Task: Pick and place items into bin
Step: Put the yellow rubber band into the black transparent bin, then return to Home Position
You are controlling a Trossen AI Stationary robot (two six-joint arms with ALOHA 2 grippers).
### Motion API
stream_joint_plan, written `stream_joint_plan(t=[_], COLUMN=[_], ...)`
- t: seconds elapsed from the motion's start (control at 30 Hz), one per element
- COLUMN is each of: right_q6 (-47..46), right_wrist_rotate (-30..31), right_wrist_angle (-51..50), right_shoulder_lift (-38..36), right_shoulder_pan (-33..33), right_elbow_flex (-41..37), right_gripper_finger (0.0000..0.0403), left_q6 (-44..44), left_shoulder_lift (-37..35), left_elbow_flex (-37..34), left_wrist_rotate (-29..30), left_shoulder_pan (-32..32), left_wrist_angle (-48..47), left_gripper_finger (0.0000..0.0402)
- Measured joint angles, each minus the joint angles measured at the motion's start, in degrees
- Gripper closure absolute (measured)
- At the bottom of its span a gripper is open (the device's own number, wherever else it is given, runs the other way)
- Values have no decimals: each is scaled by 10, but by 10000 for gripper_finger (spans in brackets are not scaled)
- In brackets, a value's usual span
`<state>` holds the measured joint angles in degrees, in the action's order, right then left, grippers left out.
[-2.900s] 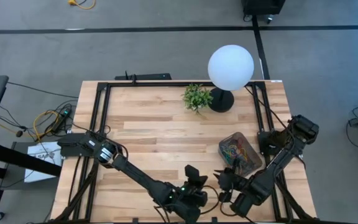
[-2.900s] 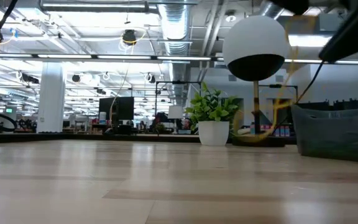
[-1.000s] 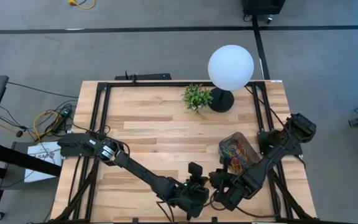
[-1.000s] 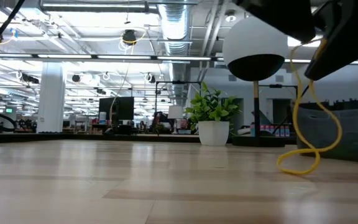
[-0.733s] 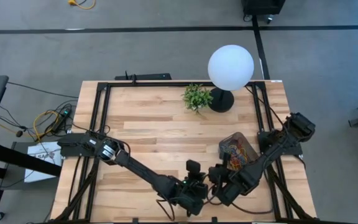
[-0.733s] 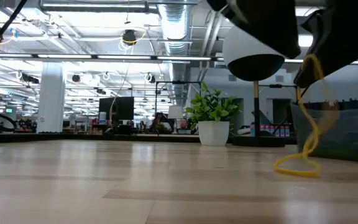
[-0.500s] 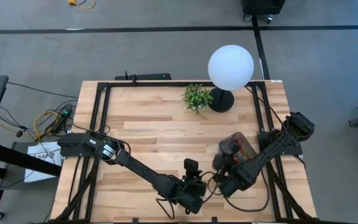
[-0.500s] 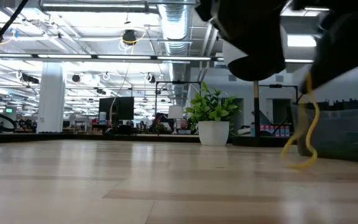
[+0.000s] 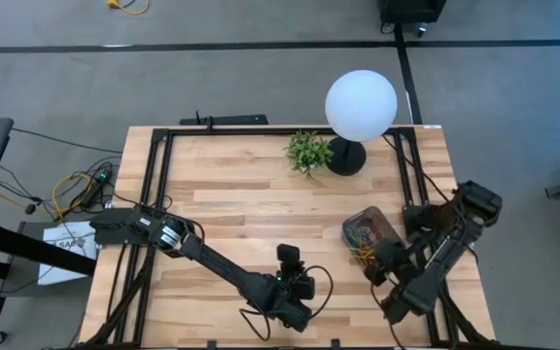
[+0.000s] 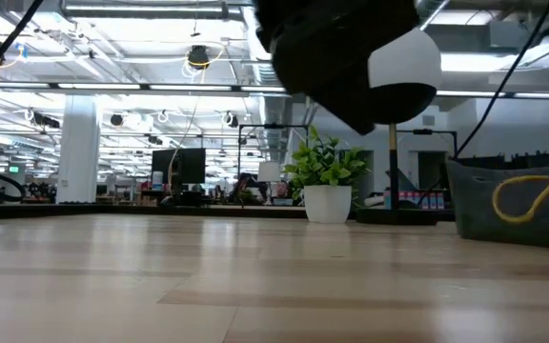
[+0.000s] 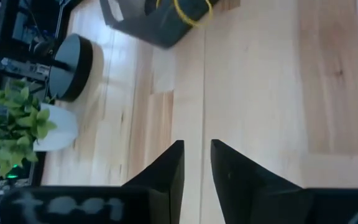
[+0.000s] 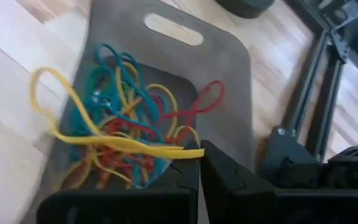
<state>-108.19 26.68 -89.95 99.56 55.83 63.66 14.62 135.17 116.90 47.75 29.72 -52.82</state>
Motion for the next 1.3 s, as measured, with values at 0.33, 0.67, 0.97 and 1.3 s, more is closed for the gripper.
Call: stream_joint_plan(t=[0.33,0.67,0.97,1.3], right_q6=[-100,-104,-92,143], right_wrist_rotate=[-123,-69,-72,-119], right_wrist_angle=[16,11,12,1], right_shoulder_lift=[1,1,1,1], right_shoulder_pan=[11,6,-14,-40], right_elbow_flex=[-122,-64,-55,98], right_gripper_finger=[401,360,331,331], left_q6=[102,272,269,208], left_shoulder_lift=[0,-16,-40,-140], left_elbow_flex=[0,-17,-12,-12], left_wrist_rotate=[31,60,61,68], left_shoulder_pan=[1,21,51,93], left_wrist_angle=[-184,-368,-372,-372], left_gripper_finger=[331,332,332,332])
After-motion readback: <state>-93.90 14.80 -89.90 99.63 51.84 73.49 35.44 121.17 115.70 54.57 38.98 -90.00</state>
